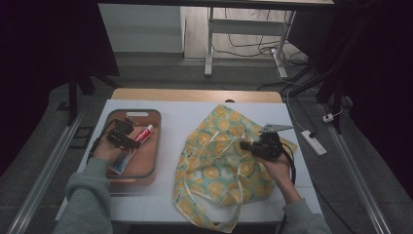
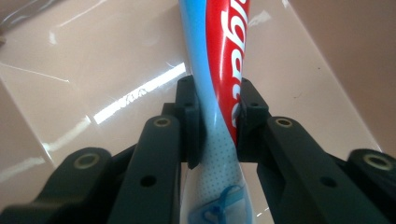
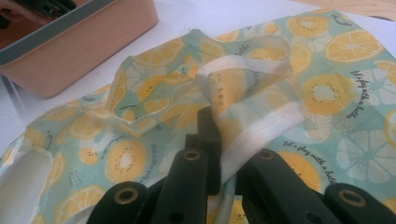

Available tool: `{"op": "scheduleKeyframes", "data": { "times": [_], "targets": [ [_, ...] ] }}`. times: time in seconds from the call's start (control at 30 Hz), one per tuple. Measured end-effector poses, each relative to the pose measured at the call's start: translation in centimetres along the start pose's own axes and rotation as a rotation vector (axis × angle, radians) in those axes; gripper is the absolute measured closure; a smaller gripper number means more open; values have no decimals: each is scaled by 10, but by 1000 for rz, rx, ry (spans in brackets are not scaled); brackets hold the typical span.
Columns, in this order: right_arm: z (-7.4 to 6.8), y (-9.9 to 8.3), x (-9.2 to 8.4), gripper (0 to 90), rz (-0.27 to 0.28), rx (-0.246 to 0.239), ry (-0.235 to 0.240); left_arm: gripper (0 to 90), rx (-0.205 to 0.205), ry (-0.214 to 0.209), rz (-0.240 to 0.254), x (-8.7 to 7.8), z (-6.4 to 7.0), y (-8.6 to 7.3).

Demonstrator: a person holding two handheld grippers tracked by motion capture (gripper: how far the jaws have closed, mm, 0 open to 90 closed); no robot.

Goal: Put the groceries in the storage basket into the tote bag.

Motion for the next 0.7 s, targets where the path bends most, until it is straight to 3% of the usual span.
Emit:
{"op": "scheduleKeyframes", "data": {
  "times": [0.13,0.3,0.47,0.7],
  "targets": [
    [0,1,-1,889,3,1,-2,757,-4,-25,30,-9,-1,3],
    [0,1,-1,889,3,0,0,759,-2,-72,132,-32,4,16],
    [-1,1,0,890,5,0,2,762,-3,-157,235,-59,14,28],
    [-1,2,-2,889,9,-1,0,763,23,-216,311,-78,27,37]
  ]
}}
Point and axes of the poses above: each handheld gripper's, and its own axes: x roughly forward along the jaws, y roughly out of its top, z roughly to its right, the point moved 9 cm from there along x, roughly forward along the jaws, and after that the axes turned 13 degrees about z, right-handed, at the moved point
